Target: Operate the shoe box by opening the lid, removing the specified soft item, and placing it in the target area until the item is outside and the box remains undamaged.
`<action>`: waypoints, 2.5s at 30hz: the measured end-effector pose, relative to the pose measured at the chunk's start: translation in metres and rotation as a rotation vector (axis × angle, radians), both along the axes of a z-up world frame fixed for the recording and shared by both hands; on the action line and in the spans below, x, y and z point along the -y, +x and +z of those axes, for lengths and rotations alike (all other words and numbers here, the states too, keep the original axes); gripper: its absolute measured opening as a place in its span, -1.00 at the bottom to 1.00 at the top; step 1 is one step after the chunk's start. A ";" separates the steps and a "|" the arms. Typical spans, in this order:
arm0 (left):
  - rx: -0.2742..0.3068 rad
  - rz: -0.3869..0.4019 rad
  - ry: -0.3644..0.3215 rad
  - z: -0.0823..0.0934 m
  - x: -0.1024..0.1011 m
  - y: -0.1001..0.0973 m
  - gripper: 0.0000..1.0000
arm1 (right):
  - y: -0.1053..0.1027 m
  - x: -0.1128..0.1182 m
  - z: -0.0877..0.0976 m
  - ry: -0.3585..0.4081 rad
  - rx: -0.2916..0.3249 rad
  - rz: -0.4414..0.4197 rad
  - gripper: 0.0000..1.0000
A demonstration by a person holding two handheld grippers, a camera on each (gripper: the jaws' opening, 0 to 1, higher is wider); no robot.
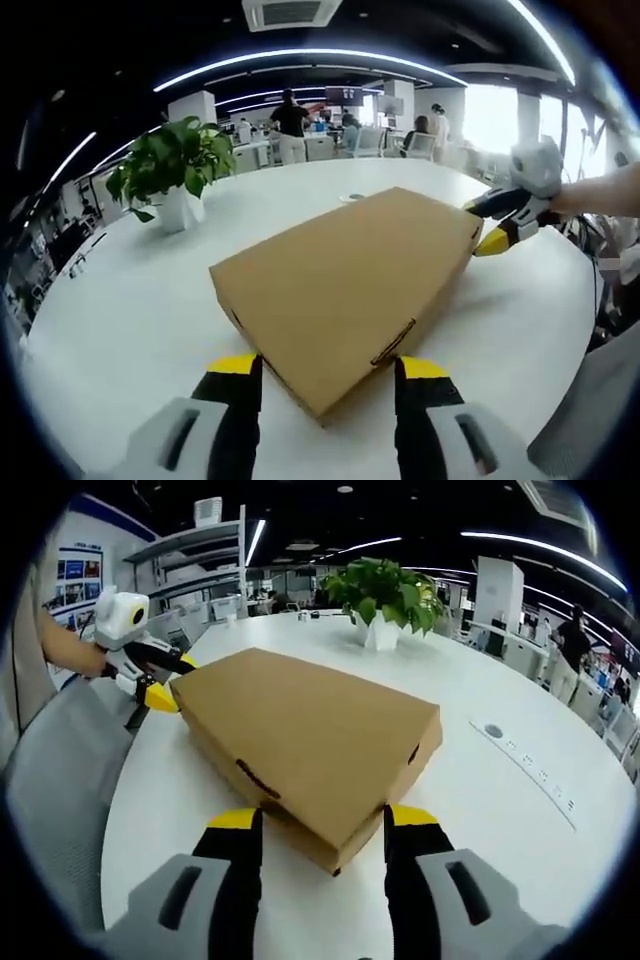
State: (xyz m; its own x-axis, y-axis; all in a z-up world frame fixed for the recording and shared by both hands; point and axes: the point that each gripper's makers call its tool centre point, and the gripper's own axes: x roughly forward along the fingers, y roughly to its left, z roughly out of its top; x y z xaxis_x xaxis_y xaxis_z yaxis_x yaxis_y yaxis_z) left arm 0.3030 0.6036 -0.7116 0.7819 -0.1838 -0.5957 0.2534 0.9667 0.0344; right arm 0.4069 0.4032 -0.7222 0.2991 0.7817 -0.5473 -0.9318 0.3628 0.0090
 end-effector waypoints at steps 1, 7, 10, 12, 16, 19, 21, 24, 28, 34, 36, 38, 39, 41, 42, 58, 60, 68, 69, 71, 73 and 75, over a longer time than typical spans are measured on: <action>-0.001 -0.003 0.000 0.000 0.000 0.000 0.07 | -0.001 0.000 0.000 0.000 0.000 -0.003 -0.11; -0.011 -0.022 0.001 0.002 -0.005 -0.001 0.07 | -0.006 -0.003 0.000 -0.002 0.000 -0.033 -0.11; -0.015 -0.034 0.001 0.002 -0.007 -0.002 0.06 | -0.009 -0.005 -0.001 -0.001 0.000 -0.049 -0.11; -0.020 -0.042 0.002 0.003 -0.009 -0.002 0.06 | -0.011 -0.006 -0.001 -0.002 0.000 -0.058 -0.11; -0.032 -0.057 0.001 0.002 -0.014 -0.003 0.06 | -0.016 -0.008 -0.001 -0.005 -0.003 -0.071 -0.11; -0.036 -0.067 0.003 0.002 -0.016 -0.004 0.06 | -0.019 -0.008 -0.001 -0.007 -0.003 -0.083 -0.11; -0.040 -0.073 0.004 0.002 -0.017 -0.005 0.06 | -0.022 -0.009 -0.001 -0.006 -0.004 -0.093 -0.11; -0.045 -0.084 0.005 0.002 -0.019 -0.007 0.06 | -0.026 -0.010 -0.001 -0.005 -0.005 -0.108 -0.11; -0.051 -0.102 0.006 0.002 -0.021 -0.009 0.06 | -0.032 -0.011 -0.001 -0.006 -0.006 -0.127 -0.11; -0.060 -0.127 0.010 0.002 -0.026 -0.012 0.06 | -0.041 -0.014 -0.001 -0.010 -0.008 -0.155 -0.11; -0.064 -0.136 0.011 0.003 -0.027 -0.013 0.05 | -0.045 -0.014 -0.001 -0.009 -0.008 -0.164 -0.11; -0.072 -0.139 0.006 0.003 -0.029 -0.015 0.04 | -0.049 -0.015 -0.001 -0.007 -0.008 -0.175 -0.11; -0.077 -0.137 -0.003 0.002 -0.030 -0.016 0.04 | -0.052 -0.016 -0.001 -0.005 -0.007 -0.182 -0.11; -0.081 -0.139 -0.010 0.002 -0.032 -0.018 0.02 | -0.055 -0.017 0.000 0.000 -0.011 -0.194 -0.11; -0.083 -0.141 -0.013 0.002 -0.033 -0.019 0.02 | -0.057 -0.018 0.000 0.002 -0.011 -0.197 -0.11; -0.121 -0.232 0.009 0.000 -0.047 -0.029 0.02 | -0.087 -0.027 0.001 0.009 -0.037 -0.268 -0.13; -0.126 -0.243 0.011 0.000 -0.048 -0.030 0.02 | -0.092 -0.028 0.000 0.003 -0.035 -0.270 -0.14; -0.147 -0.303 0.025 0.000 -0.054 -0.034 0.02 | -0.109 -0.029 0.000 -0.014 -0.036 -0.277 -0.19; -0.151 -0.312 0.027 0.000 -0.054 -0.035 0.02 | -0.111 -0.029 0.000 -0.014 -0.037 -0.278 -0.19; -0.156 -0.325 0.031 0.000 -0.056 -0.036 0.02 | -0.114 -0.030 0.000 -0.011 -0.041 -0.284 -0.20; -0.158 -0.334 0.033 0.000 -0.057 -0.036 0.02 | -0.119 -0.031 0.000 -0.007 -0.050 -0.296 -0.20; -0.163 -0.349 0.037 0.000 -0.059 -0.038 0.02 | -0.124 -0.032 0.000 -0.007 -0.046 -0.298 -0.21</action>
State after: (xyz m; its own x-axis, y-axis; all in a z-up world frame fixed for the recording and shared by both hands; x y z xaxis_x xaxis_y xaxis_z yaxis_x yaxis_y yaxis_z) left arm 0.2654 0.6622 -0.7120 0.5707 -0.3979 -0.7183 0.5717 0.8204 -0.0003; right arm 0.2828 0.4352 -0.7222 0.4898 0.6593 -0.5705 -0.7827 0.6208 0.0454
